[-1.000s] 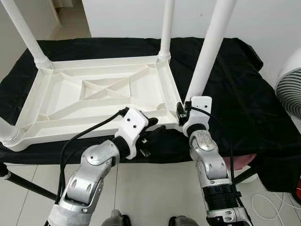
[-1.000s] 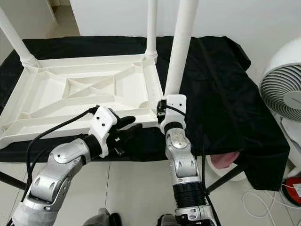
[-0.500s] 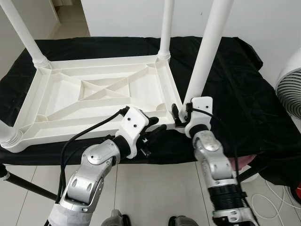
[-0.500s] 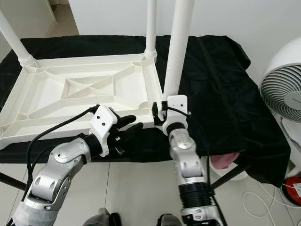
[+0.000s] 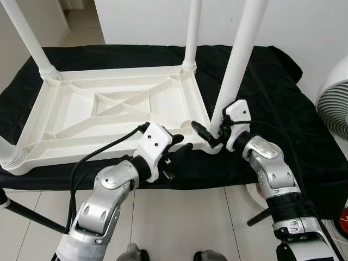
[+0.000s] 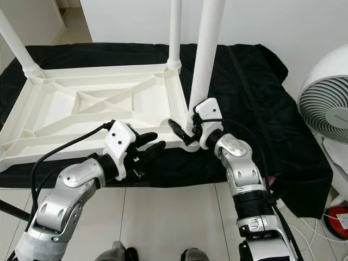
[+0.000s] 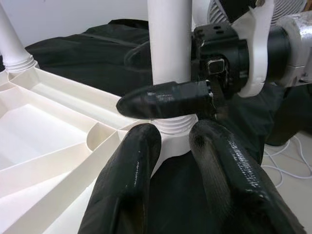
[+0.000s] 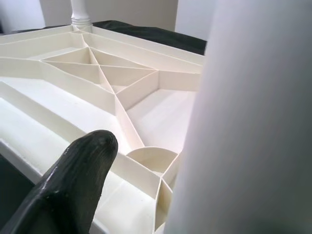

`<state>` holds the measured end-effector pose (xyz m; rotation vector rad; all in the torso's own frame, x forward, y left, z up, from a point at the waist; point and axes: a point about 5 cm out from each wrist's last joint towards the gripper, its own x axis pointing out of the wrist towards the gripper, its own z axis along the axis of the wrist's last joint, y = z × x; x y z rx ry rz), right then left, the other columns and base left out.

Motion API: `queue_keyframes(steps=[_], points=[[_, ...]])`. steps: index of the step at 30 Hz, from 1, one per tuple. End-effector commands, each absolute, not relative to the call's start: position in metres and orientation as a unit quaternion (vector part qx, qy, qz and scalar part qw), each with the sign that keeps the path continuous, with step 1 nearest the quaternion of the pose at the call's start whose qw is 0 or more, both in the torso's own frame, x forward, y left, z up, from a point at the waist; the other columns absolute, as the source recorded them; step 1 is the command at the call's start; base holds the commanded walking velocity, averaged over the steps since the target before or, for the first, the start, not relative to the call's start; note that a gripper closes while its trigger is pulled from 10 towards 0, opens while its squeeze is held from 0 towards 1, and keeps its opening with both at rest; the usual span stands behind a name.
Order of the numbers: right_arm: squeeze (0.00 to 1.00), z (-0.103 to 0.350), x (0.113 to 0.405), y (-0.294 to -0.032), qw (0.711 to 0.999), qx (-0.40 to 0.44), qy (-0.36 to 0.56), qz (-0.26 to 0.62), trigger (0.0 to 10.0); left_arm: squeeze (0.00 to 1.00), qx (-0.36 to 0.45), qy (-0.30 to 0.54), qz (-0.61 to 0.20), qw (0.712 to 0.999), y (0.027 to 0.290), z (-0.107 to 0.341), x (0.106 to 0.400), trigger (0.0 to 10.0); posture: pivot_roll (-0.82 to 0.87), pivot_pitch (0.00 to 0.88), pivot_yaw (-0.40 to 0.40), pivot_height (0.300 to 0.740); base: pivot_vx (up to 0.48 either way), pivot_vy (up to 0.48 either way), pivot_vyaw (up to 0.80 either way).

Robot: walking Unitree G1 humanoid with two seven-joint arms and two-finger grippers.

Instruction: Building children table

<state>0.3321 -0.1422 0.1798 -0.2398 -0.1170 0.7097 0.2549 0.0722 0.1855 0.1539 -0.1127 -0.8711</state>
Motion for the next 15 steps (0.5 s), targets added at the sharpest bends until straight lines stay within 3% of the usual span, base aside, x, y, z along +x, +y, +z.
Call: queue_keyframes(steps=[1,2,3,4,5,8,9,15], points=[[0.00,0.176,0.333,-0.139,0.914,-0.127,-0.047,0.382,10.0,0.00,0.074,-0.056,-0.395,0.914,0.075,0.186,0.257,10.0,-0.07,0.042,0.031,0.740,0.000,0.000,0.00],[0.00,0.176,0.333,-0.139,0.914,-0.127,-0.047,0.382,10.0,0.00,0.074,-0.056,-0.395,0.914,0.075,0.186,0.257,10.0,-0.07,0.042,0.031,0.740,0.000,0.000,0.00],[0.00,0.173,0.335,-0.139,0.904,-0.133,-0.037,0.404,9.2,0.00,0.073,-0.057,-0.395,0.914,0.075,0.186,0.257,10.0,-0.07,0.043,0.030,0.740,0.000,0.000,0.00],[0.00,0.171,0.337,-0.139,0.896,-0.142,-0.029,0.419,6.5,0.00,0.073,-0.058,-0.394,0.914,0.074,0.186,0.257,10.0,-0.07,0.040,0.029,0.740,0.000,0.000,0.00],[0.00,0.168,0.338,-0.140,0.891,-0.149,-0.019,0.429,2.5,0.00,0.071,-0.059,-0.394,0.915,0.074,0.187,0.257,10.0,-0.07,0.039,0.029,0.740,0.000,0.000,0.00],[0.00,0.166,0.340,-0.141,0.886,-0.152,-0.014,0.438,2.5,0.00,0.070,-0.060,-0.393,0.915,0.073,0.187,0.257,10.0,-0.07,0.039,0.029,0.740,0.000,0.000,0.00],[0.00,0.164,0.341,-0.143,0.884,-0.153,-0.007,0.441,0.0,0.00,0.070,-0.061,-0.392,0.915,0.073,0.188,0.257,10.0,-0.06,0.040,0.028,0.740,0.000,0.000,0.00],[0.00,0.160,0.340,-0.149,0.890,-0.129,0.002,0.438,0.0,0.00,0.069,-0.064,-0.390,0.916,0.074,0.189,0.258,10.0,-0.06,0.044,0.029,0.740,0.000,0.000,0.00]])
